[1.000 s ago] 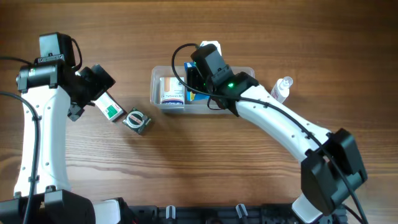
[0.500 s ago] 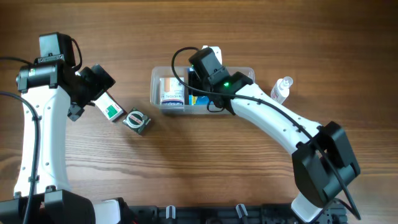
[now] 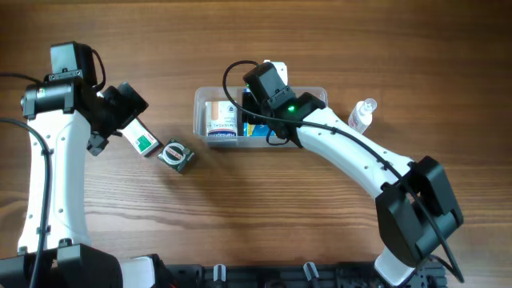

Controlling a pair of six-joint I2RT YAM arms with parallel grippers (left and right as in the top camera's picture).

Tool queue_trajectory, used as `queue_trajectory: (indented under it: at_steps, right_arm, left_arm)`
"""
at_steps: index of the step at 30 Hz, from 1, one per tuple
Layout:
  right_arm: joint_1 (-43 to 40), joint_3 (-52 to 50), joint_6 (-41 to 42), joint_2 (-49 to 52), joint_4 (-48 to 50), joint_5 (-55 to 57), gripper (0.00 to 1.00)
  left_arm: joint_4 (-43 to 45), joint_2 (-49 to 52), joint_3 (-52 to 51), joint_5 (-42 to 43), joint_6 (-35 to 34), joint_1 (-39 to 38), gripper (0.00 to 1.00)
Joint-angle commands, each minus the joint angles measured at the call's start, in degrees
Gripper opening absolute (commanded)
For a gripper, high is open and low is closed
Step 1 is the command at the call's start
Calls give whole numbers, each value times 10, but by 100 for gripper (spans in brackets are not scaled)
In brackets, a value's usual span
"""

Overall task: Pack container
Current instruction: 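Lower the Vicks packet into the container beside the Hansaplast box, release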

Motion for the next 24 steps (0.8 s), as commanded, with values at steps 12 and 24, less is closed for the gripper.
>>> queue_trajectory:
  at_steps: [12,24]
  right_arm:
    - [5,11,0,9,1,-7,81]
    - [5,12,-64,-13,1,-4,58]
  left_arm:
    - [2,4,-1,5,0,2,100]
    - [2,4,-1,5,0,2,100]
